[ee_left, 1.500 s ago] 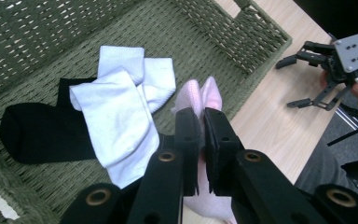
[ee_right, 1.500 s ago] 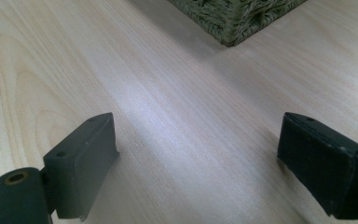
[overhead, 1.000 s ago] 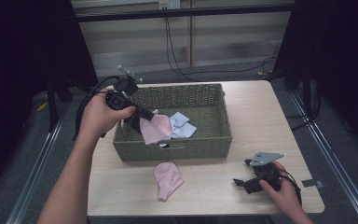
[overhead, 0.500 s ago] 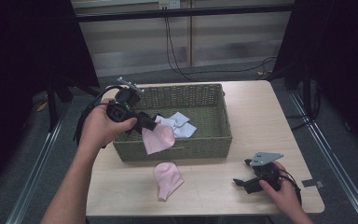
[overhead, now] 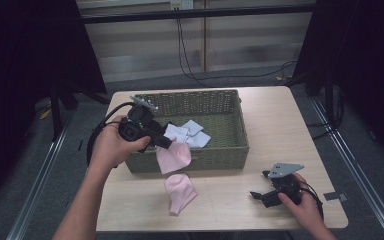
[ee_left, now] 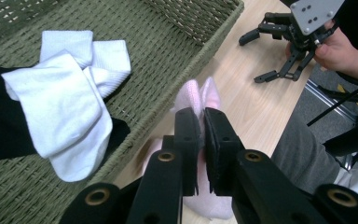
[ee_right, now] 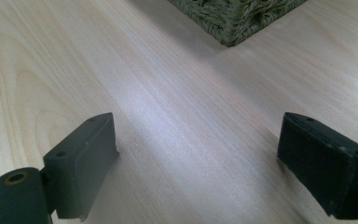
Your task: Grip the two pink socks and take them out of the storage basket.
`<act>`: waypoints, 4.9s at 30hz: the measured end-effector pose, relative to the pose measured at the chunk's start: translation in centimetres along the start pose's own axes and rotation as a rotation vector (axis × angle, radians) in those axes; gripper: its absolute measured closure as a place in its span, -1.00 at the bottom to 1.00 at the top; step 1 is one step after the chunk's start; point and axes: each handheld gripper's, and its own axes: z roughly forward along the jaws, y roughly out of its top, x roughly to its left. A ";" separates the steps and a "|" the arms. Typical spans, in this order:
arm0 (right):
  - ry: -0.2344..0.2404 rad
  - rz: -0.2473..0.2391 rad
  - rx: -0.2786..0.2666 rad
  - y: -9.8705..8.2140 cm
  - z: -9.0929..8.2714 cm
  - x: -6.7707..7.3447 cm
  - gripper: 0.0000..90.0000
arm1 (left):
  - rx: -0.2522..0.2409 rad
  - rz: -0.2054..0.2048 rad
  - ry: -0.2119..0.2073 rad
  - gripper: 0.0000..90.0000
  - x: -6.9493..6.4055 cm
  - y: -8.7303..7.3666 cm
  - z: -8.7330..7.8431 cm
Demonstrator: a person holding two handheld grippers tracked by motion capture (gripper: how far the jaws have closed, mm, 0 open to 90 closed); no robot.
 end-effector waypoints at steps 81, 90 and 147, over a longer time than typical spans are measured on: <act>0.009 -0.003 0.002 0.0 0.0 0.0 -0.75 | -0.073 -0.003 0.115 -0.25 1.9 -9.5 6.5; 0.008 -0.002 0.000 0.0 0.0 0.0 -0.75 | -0.087 -0.007 0.127 -0.28 2.3 -10.9 6.6; 0.009 -0.008 -0.001 0.0 0.0 0.0 -0.75 | -0.044 0.015 0.165 -0.42 5.6 -17.9 9.3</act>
